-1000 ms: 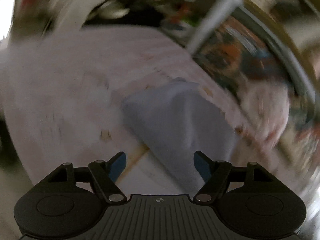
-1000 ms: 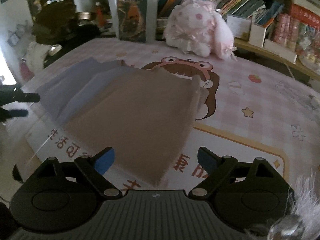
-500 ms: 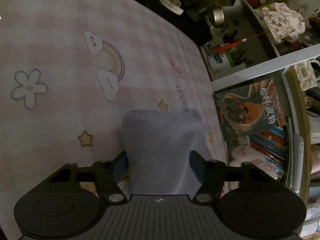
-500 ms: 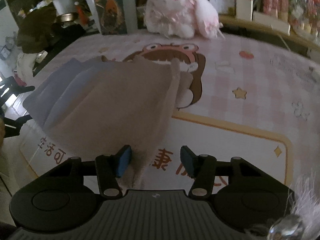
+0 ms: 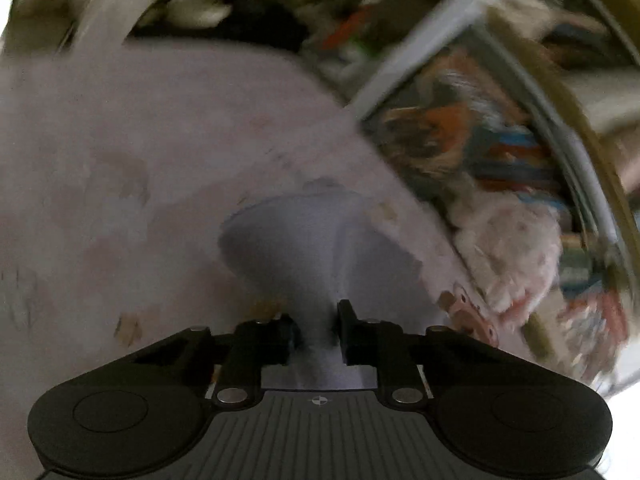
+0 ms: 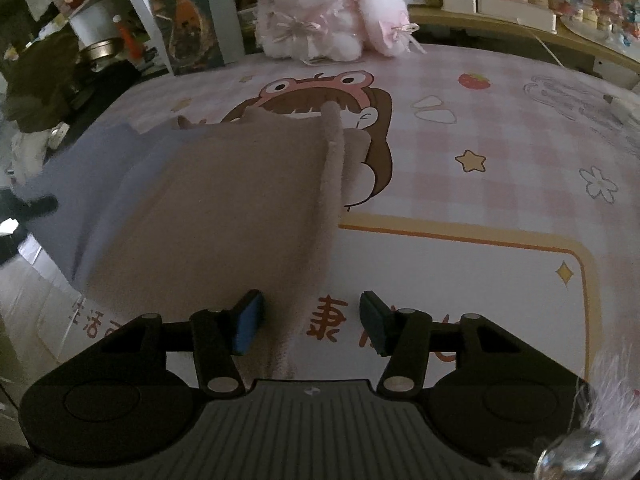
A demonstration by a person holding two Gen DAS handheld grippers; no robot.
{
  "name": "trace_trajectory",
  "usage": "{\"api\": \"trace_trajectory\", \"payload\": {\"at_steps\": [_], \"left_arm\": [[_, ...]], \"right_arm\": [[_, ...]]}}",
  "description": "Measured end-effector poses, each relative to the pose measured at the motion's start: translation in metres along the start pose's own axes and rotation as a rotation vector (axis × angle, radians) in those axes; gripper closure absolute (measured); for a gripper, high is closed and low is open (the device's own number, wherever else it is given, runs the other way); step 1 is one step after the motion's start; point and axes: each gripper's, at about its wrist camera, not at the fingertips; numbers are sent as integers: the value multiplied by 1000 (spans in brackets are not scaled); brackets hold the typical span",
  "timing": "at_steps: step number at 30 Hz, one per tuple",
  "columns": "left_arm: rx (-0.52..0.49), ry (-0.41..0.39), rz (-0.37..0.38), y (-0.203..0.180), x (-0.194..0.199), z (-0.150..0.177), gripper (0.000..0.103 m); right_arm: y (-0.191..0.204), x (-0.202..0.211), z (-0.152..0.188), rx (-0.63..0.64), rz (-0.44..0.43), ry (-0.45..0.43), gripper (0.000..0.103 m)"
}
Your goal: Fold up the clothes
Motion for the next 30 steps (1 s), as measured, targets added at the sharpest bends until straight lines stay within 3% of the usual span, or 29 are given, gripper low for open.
{"api": "trace_trajectory", "payload": {"at_steps": [3, 10, 14, 18, 25, 30], "left_arm": [[116, 43, 30, 18, -11, -3, 76], [173, 35, 39, 24, -28, -3, 76], [159, 37, 38, 24, -33, -13, 87], [139, 25, 36, 28, -31, -28, 88], [111, 20, 0, 40, -29, -47, 88], [109, 40, -10, 45, -34, -48, 86]], "right_arm": [[2, 0, 1, -7, 11, -2, 51], [6, -2, 1, -22, 29, -12, 51], [11, -5, 0, -20, 38, -16, 51], [18, -9, -2, -6, 20, -14, 48], [41, -3, -9, 89, 43, -129, 48], [41, -15, -15, 70, 12, -97, 52]]}}
Point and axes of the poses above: each gripper's, at about its wrist camera, not at the fingertips, and x roughly against the way its jaws point, y to its left, z to its underside, and after that the axes turned 5 degrees about -z, right-handed
